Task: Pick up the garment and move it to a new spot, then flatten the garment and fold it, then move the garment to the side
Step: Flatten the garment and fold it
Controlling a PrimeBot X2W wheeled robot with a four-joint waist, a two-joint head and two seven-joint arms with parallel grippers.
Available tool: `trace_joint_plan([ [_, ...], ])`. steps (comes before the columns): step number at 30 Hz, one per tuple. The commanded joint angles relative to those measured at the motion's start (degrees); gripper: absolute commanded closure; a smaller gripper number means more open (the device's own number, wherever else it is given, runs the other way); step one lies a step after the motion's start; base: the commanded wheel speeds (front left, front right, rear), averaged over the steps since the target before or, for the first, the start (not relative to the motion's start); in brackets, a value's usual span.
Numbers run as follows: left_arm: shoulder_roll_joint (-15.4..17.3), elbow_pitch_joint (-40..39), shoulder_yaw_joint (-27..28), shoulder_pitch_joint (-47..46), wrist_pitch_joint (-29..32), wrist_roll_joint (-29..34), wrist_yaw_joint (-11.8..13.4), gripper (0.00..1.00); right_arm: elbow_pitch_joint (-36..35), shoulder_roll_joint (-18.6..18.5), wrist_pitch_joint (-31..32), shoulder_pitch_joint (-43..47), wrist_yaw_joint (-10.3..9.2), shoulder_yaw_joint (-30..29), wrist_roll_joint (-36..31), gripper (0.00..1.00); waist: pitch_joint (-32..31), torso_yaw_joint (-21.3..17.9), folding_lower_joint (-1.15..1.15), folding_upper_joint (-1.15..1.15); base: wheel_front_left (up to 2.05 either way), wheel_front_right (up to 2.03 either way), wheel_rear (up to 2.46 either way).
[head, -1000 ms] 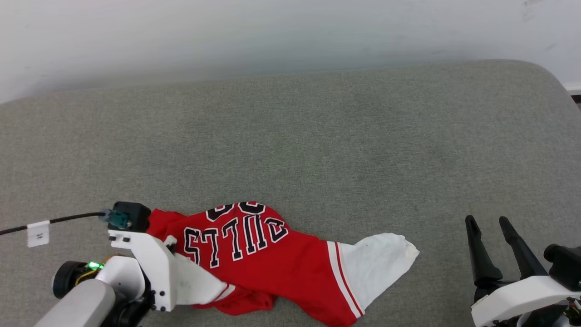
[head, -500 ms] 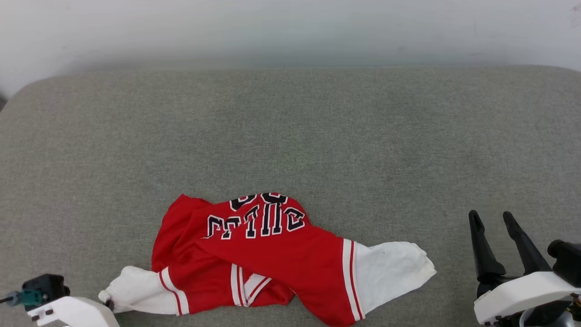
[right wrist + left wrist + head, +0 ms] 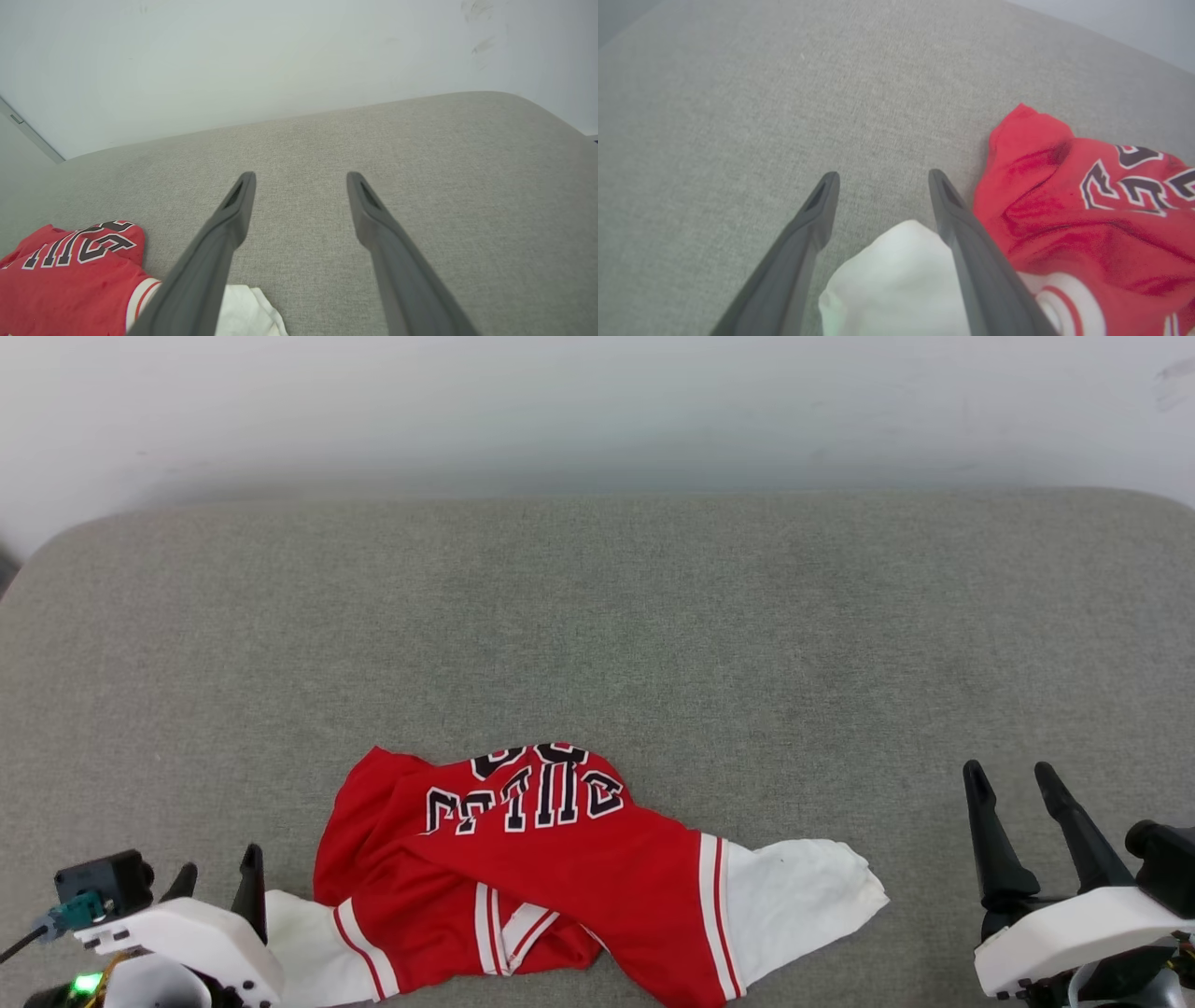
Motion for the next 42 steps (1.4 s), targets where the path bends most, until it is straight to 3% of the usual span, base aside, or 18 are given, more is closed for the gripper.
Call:
trace_joint_plan([
  [1, 0.6, -1.2, -0.5, -1.7, -2.3, 2.4, 0.2, 0.0, -0.1, 0.0, 0.1, 0.6, -0.02, -0.1, 0.1, 0.0, -1.1, -0.3, 0.0, 0.0, 0.0, 0.0, 0.0],
  [15, 0.7, -14.4, -4.9, -1.4, -9.3, 13.0, 4.8, 0.0, 1.1, 0.0, 2.5, 2.8, -0.02, -0.6, -0.4, 0.0, -5.4, -2.4, 0.0, 0.0, 0.0, 0.0, 0.0],
  [21, -0.7, -19.5, -6.6, 0.8, -10.0, 14.9, 7.5, 0.0, 3.5, -0.3, 17.2, 3.5, -0.02, -1.6, -0.8, 0.0, -5.8, -1.7, 0.0, 0.0, 0.0, 0.0, 0.0],
  [28, -2.0, -21.8, -7.5, 0.0, -10.7, 15.5, 7.9, 0.0, 7.1, -5.1, 36.6, -0.8, -0.02, 2.8, 2.5, 0.0, -3.7, 1.6, 0.0, 0.0, 0.0, 0.0, 0.0],
  [33, -3.1, -21.4, -8.1, -2.0, -11.2, 15.6, 6.9, 0.0, 14.2, -7.9, 41.2, -8.1, -0.02, 8.6, 4.0, 0.0, -0.4, 4.8, 0.0, 0.0, 0.0, 0.0, 0.0],
  [41, -3.5, -19.6, -8.6, -3.9, -11.5, 15.7, 5.7, 0.0, 25.7, -7.9, 43.0, -11.9, -0.03, 13.8, 5.9, 0.0, 2.1, 5.9, 0.0, 0.0, 0.0, 0.0, 0.0],
  [42, -3.5, -19.3, -8.7, -4.1, -11.6, 15.7, 5.5, 0.0, 26.7, -7.6, 43.6, -11.7, -0.02, 14.3, 6.4, 0.25, 2.2, 6.0, 0.0, 0.0, 0.0, 0.0, 0.0],
])
